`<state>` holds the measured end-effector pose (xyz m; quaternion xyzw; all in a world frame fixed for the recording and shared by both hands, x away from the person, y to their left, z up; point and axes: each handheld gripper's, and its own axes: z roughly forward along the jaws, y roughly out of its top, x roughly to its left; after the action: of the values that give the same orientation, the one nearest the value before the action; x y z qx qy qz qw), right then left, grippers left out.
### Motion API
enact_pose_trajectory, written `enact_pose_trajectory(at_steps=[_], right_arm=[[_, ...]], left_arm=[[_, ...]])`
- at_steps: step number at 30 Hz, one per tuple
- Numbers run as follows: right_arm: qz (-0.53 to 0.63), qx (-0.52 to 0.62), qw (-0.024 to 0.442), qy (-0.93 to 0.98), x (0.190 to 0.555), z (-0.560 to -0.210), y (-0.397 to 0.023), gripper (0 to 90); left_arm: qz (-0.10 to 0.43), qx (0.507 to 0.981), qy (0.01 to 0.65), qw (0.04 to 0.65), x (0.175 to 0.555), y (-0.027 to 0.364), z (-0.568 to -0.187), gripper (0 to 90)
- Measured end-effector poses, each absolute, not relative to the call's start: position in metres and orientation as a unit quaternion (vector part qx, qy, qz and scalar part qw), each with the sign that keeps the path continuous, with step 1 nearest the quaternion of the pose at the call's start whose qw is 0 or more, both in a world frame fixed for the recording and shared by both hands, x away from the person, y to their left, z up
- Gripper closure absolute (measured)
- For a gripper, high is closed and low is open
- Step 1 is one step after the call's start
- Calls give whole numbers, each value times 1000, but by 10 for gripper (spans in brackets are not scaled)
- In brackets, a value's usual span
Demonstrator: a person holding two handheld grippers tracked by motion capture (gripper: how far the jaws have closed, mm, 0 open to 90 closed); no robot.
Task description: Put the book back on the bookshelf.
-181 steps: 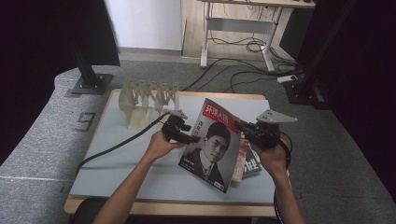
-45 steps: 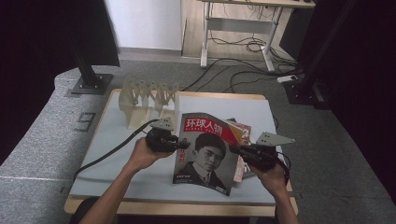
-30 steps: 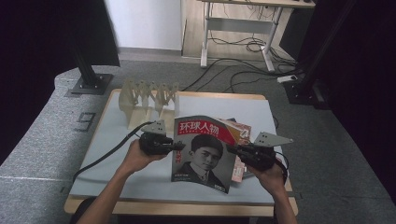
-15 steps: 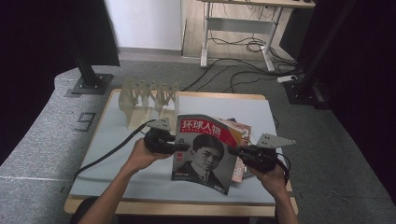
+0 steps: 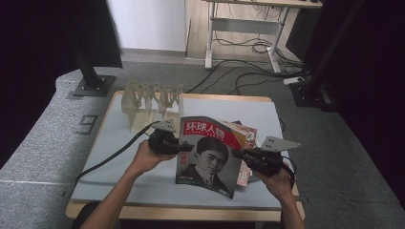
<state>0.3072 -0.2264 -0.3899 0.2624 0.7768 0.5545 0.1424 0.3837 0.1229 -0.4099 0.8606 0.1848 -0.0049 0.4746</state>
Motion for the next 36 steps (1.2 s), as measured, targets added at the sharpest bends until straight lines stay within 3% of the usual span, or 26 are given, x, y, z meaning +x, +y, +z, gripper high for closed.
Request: enact_pose_trajectory(at_steps=[7, 24, 27, 36], right_arm=[[550, 276, 143, 775, 307, -390, -228, 811], [531, 311, 121, 779, 313, -410, -225, 609], [527, 322, 117, 778, 314, -422, -225, 610], [528, 328, 118, 774, 314, -434, -220, 725]], left_arm=[[0, 864, 176, 473, 373, 125, -407, 864], [30, 865, 164, 473, 348, 140, -405, 863], [39, 866, 172, 469, 345, 146, -404, 863], [47, 864, 178, 468, 335, 151, -404, 859]])
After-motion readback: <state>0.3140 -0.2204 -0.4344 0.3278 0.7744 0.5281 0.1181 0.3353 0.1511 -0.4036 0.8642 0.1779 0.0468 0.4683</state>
